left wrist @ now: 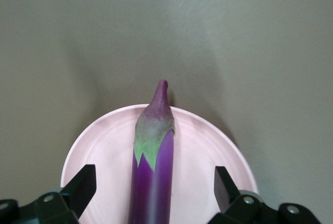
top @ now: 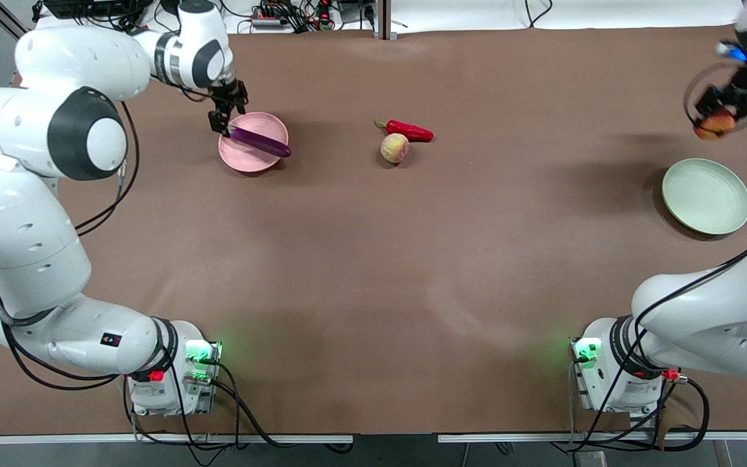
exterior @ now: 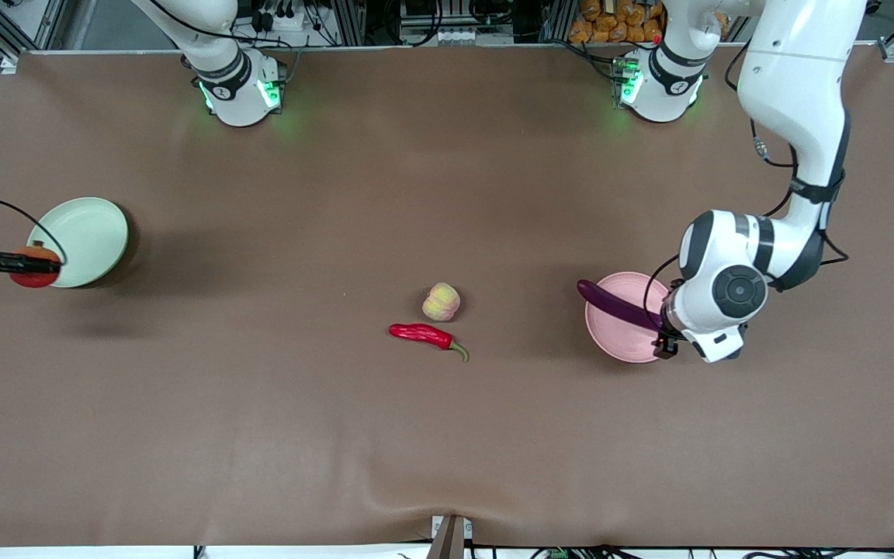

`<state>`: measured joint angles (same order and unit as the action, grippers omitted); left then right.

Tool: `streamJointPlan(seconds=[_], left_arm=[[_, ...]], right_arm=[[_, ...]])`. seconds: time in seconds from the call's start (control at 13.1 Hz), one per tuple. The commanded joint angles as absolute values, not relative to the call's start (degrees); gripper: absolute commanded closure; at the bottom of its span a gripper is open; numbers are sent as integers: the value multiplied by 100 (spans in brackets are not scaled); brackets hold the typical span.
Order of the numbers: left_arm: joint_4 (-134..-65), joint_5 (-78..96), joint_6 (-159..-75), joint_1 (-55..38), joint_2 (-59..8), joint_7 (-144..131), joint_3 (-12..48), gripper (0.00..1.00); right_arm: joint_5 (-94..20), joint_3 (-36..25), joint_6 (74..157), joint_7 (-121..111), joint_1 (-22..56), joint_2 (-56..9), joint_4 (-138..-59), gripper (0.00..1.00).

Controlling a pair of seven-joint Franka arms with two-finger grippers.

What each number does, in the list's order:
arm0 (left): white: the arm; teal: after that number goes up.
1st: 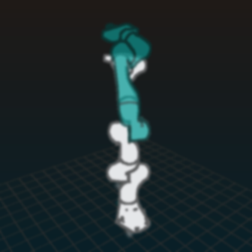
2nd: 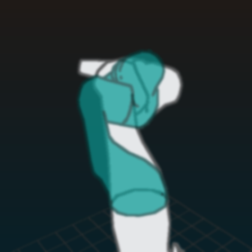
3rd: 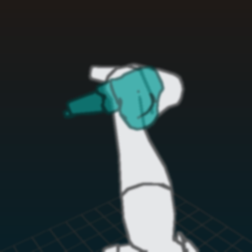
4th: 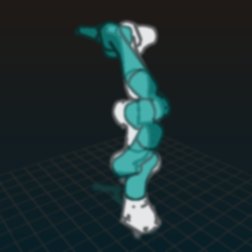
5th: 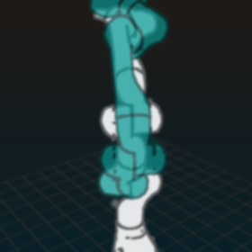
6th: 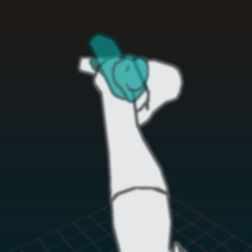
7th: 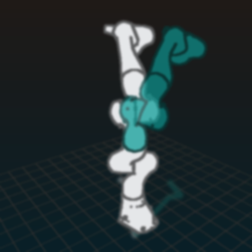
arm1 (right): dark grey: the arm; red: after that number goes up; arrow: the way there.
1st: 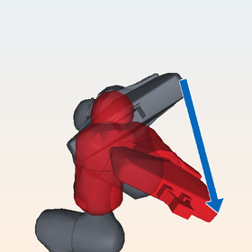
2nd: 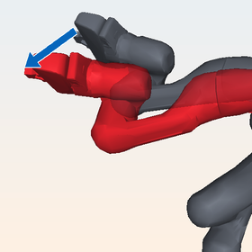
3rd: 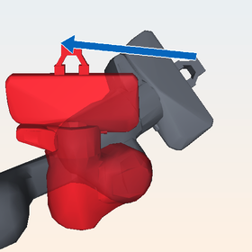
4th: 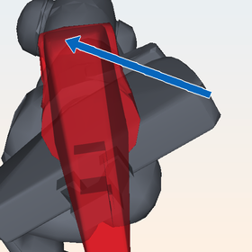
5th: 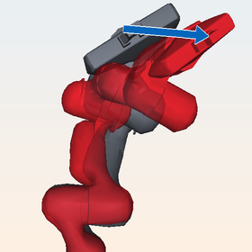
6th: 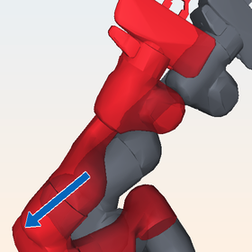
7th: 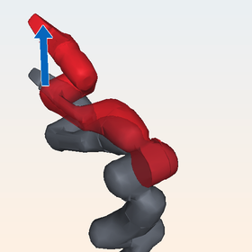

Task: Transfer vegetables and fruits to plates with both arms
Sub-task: 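Release the eggplant on the pink plate while the right gripper carries the apple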

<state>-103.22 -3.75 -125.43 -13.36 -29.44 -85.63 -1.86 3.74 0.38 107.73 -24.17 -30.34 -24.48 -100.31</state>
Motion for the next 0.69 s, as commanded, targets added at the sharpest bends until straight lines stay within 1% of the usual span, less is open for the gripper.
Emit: streamJointPlan(seconds=[0.0, 0.08, 0.15, 0.31, 0.38, 0.54, 0.61], left_arm=[[-9637, -606, -11440, -1397, -2593, -8666, -97, 0], [-9311, -598, -11087, -1571, -2628, -8675, -53, 0], [-9090, -598, -10918, -1791, -2654, -8701, -53, 0], [-8983, -563, -10898, -2326, -2681, -8719, -44, 0], [-8965, -554, -10898, -2564, -2724, -8762, -44, 0], [-8563, -554, -10907, -2934, -3039, -9200, -44, 0], [-8239, -554, -10925, -3075, -3267, -9367, -44, 0]], right_arm=[[519, 220, 10995, -3109, -3488, -2820, -10185, 100], [588, 220, 11073, -3338, -3507, -2813, -10308, 100], [754, 220, 11205, -3705, -3542, -2821, -10379, 100], [791, 220, 11451, -4278, -3918, -2839, -10581, 100], [826, 220, 11470, -4411, -3955, -2839, -10599, 100], [975, 220, 11566, -4675, -4034, -2891, -10600, 100], [1019, 220, 11732, -4684, -4043, -2953, -10600, 94]])
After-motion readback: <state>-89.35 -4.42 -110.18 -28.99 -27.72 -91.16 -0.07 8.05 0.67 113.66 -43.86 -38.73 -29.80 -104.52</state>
